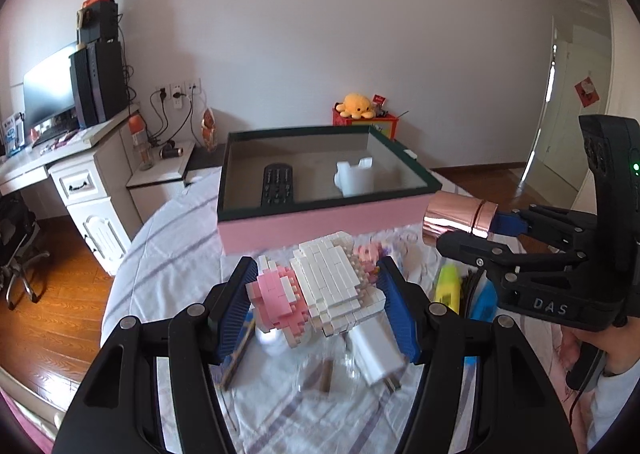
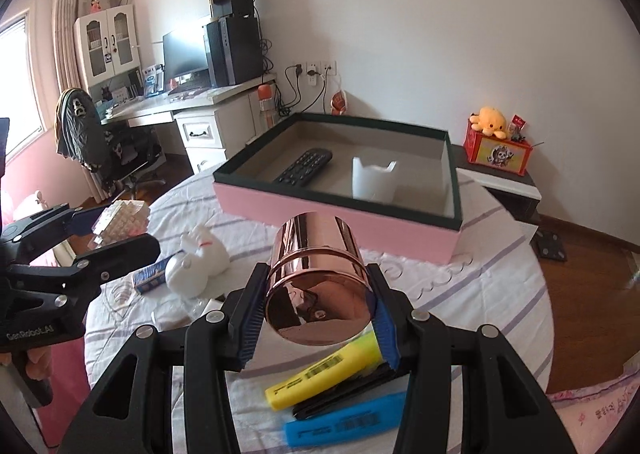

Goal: Organize rigid objects
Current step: 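Carry block figure and copper cylinder into the pink box and release both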

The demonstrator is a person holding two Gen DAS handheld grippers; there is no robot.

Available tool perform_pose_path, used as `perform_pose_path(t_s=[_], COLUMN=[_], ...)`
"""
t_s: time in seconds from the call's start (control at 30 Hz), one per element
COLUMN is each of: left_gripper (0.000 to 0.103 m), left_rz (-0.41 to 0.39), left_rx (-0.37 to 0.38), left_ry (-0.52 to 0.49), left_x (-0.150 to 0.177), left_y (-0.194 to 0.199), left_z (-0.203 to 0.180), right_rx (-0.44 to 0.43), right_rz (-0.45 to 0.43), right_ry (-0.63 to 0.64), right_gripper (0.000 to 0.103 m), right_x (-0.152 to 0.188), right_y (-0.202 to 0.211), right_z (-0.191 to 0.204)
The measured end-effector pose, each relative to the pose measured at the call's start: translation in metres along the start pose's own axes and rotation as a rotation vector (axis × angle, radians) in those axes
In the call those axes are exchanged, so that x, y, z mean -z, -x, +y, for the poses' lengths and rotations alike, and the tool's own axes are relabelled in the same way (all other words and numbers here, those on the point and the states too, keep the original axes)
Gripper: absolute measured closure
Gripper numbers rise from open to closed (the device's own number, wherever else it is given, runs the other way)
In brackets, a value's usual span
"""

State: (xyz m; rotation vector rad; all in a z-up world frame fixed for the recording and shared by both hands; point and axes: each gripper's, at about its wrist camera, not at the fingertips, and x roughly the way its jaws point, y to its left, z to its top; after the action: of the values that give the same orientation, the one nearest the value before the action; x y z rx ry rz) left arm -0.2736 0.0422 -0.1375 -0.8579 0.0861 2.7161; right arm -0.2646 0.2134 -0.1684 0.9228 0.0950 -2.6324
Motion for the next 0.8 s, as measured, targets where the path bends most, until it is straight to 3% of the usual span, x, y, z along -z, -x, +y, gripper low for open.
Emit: perform_pose_path(t_s=[0.37, 0.6, 0.8], left_gripper=[0.041, 0.041, 0.041], left_rz=[0.016, 0.104, 0.203], left_rx=[0.021, 0.033, 0.041], left_ry=[-0.063, -0.091, -0.080], left_x=[-0.088, -0.126, -0.140], left_y=[-0.070, -0.141, -0.205], left_z=[-0.003, 0.004, 0.010], right_rx=[0.031, 0.063, 0.055], right_rz=[-0.008, 0.045, 0.147], right_ry=[0.008, 0.017, 0.001], right_gripper=[0.054, 0.054, 0.054], right_x=[-0.059, -0.092, -0.104], right_y=[-0.038, -0.089, -0.143], right_z=[-0.045, -0.078, -0.106])
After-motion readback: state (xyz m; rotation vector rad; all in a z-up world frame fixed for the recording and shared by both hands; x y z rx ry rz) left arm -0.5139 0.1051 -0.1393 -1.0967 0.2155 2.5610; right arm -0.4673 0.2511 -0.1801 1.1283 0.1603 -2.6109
